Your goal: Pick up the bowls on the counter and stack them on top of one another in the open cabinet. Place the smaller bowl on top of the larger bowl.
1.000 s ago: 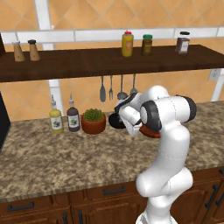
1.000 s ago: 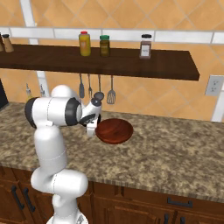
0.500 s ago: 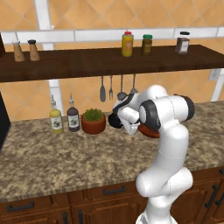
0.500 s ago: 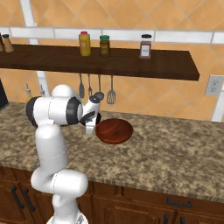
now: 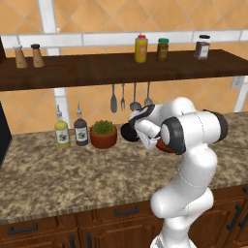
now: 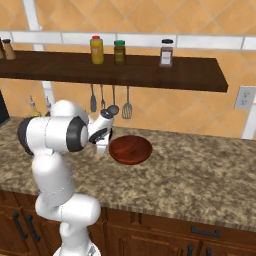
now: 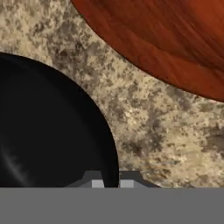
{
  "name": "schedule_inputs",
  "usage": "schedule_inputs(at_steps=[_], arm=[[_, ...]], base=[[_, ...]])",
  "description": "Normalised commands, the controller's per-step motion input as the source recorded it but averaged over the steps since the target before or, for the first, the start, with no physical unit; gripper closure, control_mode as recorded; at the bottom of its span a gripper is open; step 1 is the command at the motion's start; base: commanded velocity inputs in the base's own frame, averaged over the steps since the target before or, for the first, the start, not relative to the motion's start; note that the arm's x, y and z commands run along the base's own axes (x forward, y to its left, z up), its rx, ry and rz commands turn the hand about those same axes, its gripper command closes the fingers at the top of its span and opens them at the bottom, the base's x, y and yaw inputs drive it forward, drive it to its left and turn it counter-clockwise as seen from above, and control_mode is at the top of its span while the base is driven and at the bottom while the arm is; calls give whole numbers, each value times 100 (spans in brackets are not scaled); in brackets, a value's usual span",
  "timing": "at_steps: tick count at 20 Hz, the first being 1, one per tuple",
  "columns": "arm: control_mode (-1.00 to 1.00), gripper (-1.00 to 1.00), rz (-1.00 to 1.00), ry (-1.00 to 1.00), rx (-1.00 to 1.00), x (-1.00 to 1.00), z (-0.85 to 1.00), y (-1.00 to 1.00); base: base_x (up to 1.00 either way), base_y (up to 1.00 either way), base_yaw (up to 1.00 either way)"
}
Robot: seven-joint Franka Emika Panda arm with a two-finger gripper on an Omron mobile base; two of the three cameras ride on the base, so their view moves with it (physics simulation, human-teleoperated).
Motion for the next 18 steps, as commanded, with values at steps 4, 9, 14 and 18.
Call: schedule_inputs(at_steps=[4, 9, 14, 18], arm=[[-100, 100, 0, -1, 0, -100, 71, -40], [-100, 100, 0, 4, -1, -56, 83, -73], [-100, 100, 0, 11, 0, -22, 39, -100], [-100, 100, 0, 17, 0, 7, -3, -100]], base=[[0, 0, 0], [0, 0, 0], [0, 0, 0], [0, 0, 0]])
